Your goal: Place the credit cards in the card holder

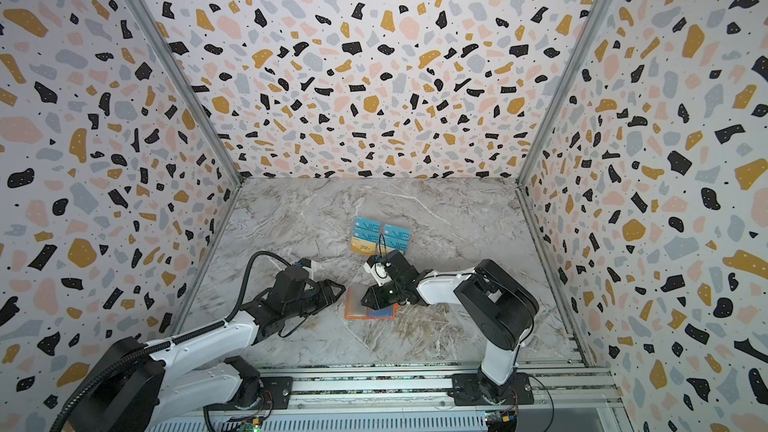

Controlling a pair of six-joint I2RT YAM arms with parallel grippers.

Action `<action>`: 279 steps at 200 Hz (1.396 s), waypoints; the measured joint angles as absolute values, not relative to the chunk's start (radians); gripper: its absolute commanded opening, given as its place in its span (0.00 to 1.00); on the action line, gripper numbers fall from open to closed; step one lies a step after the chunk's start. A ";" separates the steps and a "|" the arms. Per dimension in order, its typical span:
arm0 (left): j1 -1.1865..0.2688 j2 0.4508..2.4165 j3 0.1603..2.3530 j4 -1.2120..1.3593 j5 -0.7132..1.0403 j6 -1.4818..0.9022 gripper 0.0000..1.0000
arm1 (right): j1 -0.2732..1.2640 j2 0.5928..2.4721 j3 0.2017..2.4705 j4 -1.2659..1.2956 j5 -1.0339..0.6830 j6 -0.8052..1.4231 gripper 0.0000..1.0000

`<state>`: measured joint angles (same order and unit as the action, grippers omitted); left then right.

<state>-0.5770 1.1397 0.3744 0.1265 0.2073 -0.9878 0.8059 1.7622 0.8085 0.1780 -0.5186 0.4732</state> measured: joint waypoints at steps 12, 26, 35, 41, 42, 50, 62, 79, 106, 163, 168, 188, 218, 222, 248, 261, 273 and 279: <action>-0.577 1.147 0.385 0.115 0.208 -0.987 0.58 | 0.810 1.771 0.825 0.164 -0.518 0.461 0.28; -0.577 1.161 0.401 0.108 0.213 -0.985 0.55 | 0.814 1.781 0.845 0.146 -0.507 0.452 0.27; -0.579 1.172 0.413 0.105 0.221 -0.984 0.51 | 0.815 1.786 0.855 0.138 -0.499 0.451 0.27; -0.580 1.181 0.422 0.104 0.226 -0.982 0.48 | 0.817 1.788 0.857 0.138 -0.496 0.451 0.27; -0.580 1.183 0.424 0.104 0.226 -0.981 0.48 | 0.817 1.788 0.858 0.138 -0.495 0.451 0.27; -0.583 1.195 0.437 0.102 0.231 -0.980 0.45 | 0.820 1.789 0.858 0.138 -0.491 0.453 0.27; -0.590 1.214 0.458 0.103 0.244 -0.976 0.42 | 0.824 1.789 0.858 0.139 -0.484 0.461 0.27; -0.599 1.232 0.479 0.107 0.258 -0.970 0.37 | 0.831 1.787 0.857 0.142 -0.474 0.470 0.29; -0.604 1.237 0.485 0.124 0.281 -0.967 0.32 | 0.844 1.773 0.851 0.142 -0.450 0.482 0.31; -0.607 1.335 0.458 0.267 0.351 -0.988 0.25 | 0.849 1.753 0.831 0.145 -0.428 0.497 0.32; -0.607 1.346 0.453 0.270 0.354 -0.988 0.25 | 0.849 1.753 0.831 0.145 -0.428 0.498 0.32; -0.607 1.369 0.439 0.273 0.358 -0.987 0.25 | 0.849 1.753 0.827 0.152 -0.428 0.504 0.31; -0.607 1.391 0.428 0.275 0.357 -0.979 0.24 | 0.849 1.750 0.818 0.167 -0.428 0.516 0.31; -0.607 1.393 0.426 0.275 0.355 -0.978 0.24 | 0.849 1.747 0.817 0.168 -0.427 0.516 0.31; -0.607 1.398 0.414 0.271 0.342 -0.964 0.23 | 0.849 1.703 0.807 0.155 -0.414 0.519 0.31; -0.607 1.399 0.412 0.272 0.339 -0.960 0.23 | 0.848 1.671 0.807 0.149 -0.410 0.515 0.31; -0.607 1.399 0.412 0.273 0.337 -0.957 0.22 | 0.844 1.644 0.808 0.144 -0.409 0.509 0.31; -0.607 1.399 0.412 0.273 0.337 -0.956 0.23 | 0.841 1.632 0.810 0.139 -0.410 0.505 0.31</action>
<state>-0.6075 1.3994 0.4122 0.2729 0.3367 -0.9558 0.8406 1.6321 0.8104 0.1390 -0.4099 0.5045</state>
